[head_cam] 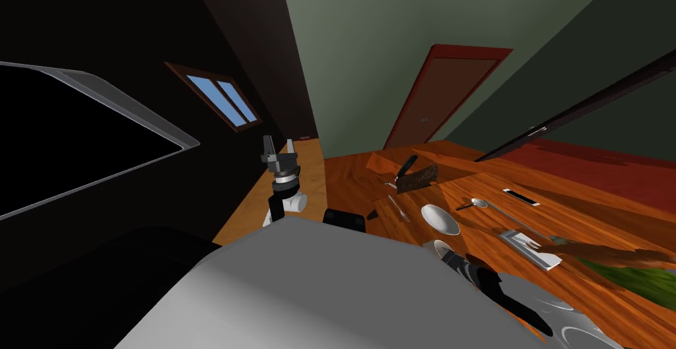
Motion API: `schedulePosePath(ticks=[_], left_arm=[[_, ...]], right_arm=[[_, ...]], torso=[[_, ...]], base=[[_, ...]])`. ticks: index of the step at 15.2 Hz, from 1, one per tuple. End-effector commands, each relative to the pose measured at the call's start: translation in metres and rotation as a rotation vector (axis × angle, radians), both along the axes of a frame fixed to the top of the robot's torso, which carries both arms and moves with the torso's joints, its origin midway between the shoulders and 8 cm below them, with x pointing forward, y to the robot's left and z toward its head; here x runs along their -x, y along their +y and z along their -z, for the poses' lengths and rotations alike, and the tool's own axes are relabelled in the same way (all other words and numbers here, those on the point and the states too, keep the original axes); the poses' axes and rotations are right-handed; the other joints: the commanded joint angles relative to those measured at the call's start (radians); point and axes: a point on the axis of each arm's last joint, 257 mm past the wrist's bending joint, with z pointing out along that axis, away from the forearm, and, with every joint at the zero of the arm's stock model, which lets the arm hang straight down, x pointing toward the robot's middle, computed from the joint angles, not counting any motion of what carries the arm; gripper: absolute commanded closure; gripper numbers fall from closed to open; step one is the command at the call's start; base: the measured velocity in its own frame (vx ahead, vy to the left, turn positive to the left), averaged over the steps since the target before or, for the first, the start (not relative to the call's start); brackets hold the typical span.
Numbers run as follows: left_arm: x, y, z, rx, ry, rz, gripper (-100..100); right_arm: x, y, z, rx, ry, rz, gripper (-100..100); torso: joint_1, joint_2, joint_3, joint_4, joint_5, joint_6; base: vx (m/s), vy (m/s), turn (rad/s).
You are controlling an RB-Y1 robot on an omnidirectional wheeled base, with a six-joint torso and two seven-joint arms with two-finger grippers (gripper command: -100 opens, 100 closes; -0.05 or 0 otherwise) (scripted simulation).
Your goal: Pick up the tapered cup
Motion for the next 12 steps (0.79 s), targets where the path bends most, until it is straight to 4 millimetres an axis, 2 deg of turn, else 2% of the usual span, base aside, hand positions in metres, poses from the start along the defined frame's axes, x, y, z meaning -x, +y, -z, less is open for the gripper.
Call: schedulePosePath(ticks=[1,2,3,4,8,9,11,12], left_arm=[[0.0,0.0,0.0,0.0,0.0,0.0,0],[0.0,0.0,0.0,0.0,0.0,0.0,0],[0.0,0.0,0.0,0.0,0.0,0.0,0],[0.0,0.0,0.0,0.0,0.0,0.0,0],[0.0,0.0,0.0,0.0,0.0,0.0,0],[0.0,0.0,0.0,0.0,0.0,0.0,0],[0.0,0.0,0.0,0.0,0.0,0.0,0],[0.0,0.0,0.0,0.0,0.0,0.0,0]], right_arm=[[0.002,0.008,0.011,0.004,-0.002,0.012,-100],[0.003,0.012,0.016,0.004,-0.002,0.016,-100],[0.001,0.008,0.011,0.002,-0.002,0.014,-100],[0.001,0.008,0.012,0.004,-0.002,0.013,100],[0.001,0.008,0.012,0.004,-0.002,0.015,100],[0.0,0.002,0.004,0.004,-0.002,0.006,100],[-0.002,-0.007,-0.006,0.005,-0.001,-0.003,100],[-0.001,-0.002,-0.001,0.007,-0.002,0.003,100]], torso=[[0.0,0.0,0.0,0.0,0.0,0.0],[-0.001,0.0,0.0,0.0,0.0,0.0],[-0.002,0.0,0.0,0.0,-0.001,0.0],[-0.002,0.0,0.0,0.0,0.0,0.0],[0.002,0.0,0.0,0.0,0.0,-0.001],[0.002,0.0,0.0,0.0,0.0,-0.001],[0.006,0.0,0.0,0.0,0.002,0.0],[0.008,0.001,0.0,0.0,0.002,0.0]], base=[[0.001,-0.081,0.086],[0.001,-0.087,0.081],[0.0,-0.053,0.036],[0.0,-0.019,0.005],[-0.001,-0.003,-0.003],[0.002,0.029,-0.053],[-0.005,0.078,-0.097],[-0.011,0.054,-0.052]])
